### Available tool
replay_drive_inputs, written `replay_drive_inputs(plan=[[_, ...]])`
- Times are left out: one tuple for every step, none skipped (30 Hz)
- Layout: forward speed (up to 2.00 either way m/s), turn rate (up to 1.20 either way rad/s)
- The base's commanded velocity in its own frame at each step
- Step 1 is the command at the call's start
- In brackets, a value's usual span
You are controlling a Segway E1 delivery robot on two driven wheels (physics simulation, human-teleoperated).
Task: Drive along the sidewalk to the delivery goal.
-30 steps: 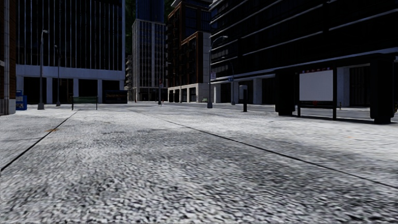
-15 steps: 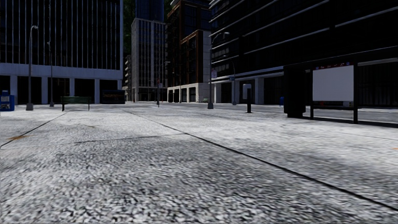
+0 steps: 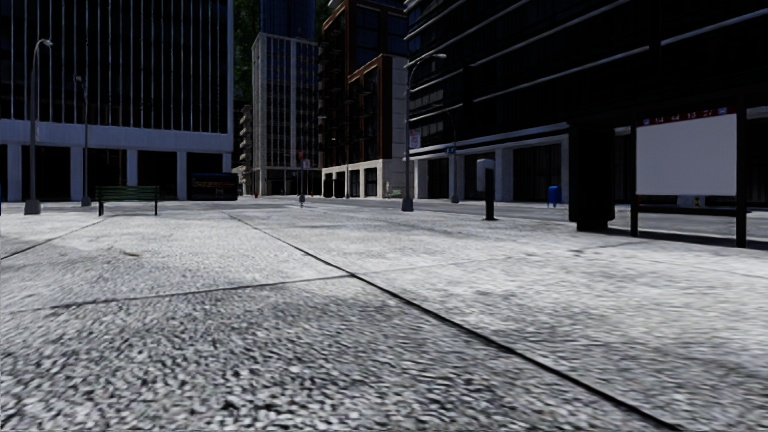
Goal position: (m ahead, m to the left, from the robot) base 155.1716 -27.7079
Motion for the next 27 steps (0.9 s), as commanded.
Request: replay_drive_inputs(plan=[[2.00, 0.00], [2.00, 0.00], [2.00, 0.00], [2.00, 0.00], [2.00, 0.00], [2.00, 0.00], [2.00, 0.00], [2.00, 0.00], [2.00, 0.00], [2.00, 0.00], [2.00, 0.00], [2.00, 0.00], [2.00, 0.00], [2.00, 0.00], [2.00, 0.00], [2.00, 0.00], [2.00, 0.00], [2.00, 0.00], [2.00, 0.00], [2.00, 0.00], [2.00, 0.00], [2.00, 0.00], [2.00, 0.00], [2.00, 0.00], [2.00, 0.00], [2.00, 0.00], [2.00, 0.00]])
